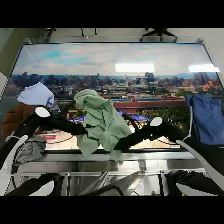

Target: Fold the shirts.

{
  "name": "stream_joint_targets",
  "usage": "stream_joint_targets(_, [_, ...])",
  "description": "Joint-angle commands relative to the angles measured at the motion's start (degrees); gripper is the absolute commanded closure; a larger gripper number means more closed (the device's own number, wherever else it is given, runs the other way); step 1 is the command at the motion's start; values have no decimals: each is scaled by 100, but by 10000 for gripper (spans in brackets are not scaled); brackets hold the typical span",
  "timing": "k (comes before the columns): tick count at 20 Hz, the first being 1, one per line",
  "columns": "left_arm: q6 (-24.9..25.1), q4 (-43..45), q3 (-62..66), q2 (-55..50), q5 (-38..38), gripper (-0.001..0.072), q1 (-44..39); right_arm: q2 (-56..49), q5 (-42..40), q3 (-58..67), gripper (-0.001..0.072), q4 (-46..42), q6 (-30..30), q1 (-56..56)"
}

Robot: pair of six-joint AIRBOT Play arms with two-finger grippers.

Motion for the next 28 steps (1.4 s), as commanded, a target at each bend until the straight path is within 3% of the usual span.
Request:
stream_joint_targets(1, [-44, -796, 1193, 986, -765, 694, 463, 682, 1200, 1128, 693, 461, 160, -807])
stream_joint_targets(4, [-87, -1777, 2728, 1884, -872, 694, 1335, 1818, 1235, 2822, 693, 466, 448, -1945])
stream_joint_targets(8, [-293, -2098, 4782, 2516, -800, 694, 2621, 3032, 754, 4795, 693, 400, 588, -3600])
stream_joint_targets(14, [-487, -2135, 6749, 2358, -682, 694, 3950, 3836, 426, 5914, 693, -511, 706, -5440])
stream_joint_targets(16, [-612, -2155, 6852, 1930, -859, 694, 3952, 3703, 431, 5781, 693, -844, 951, -5493])
stream_joint_targets(18, [-601, -2184, 6415, 1532, -938, 694, 3724, 3335, 461, 5375, 693, -404, 800, -5490])
stream_joint_targets(21, [0, -2109, 5274, 706, -1012, 694, 2562, 2413, 450, 4441, 693, 74, 262, -4787])
stream_joint_targets(25, [614, -1121, 4229, -933, 369, 694, 1110, 822, -529, 3375, 693, -741, -44, -3244])
stream_joint_targets(28, [651, -621, 4535, -2704, 914, 694, 636, -686, -1478, 3021, 693, -1067, 11, -2728])
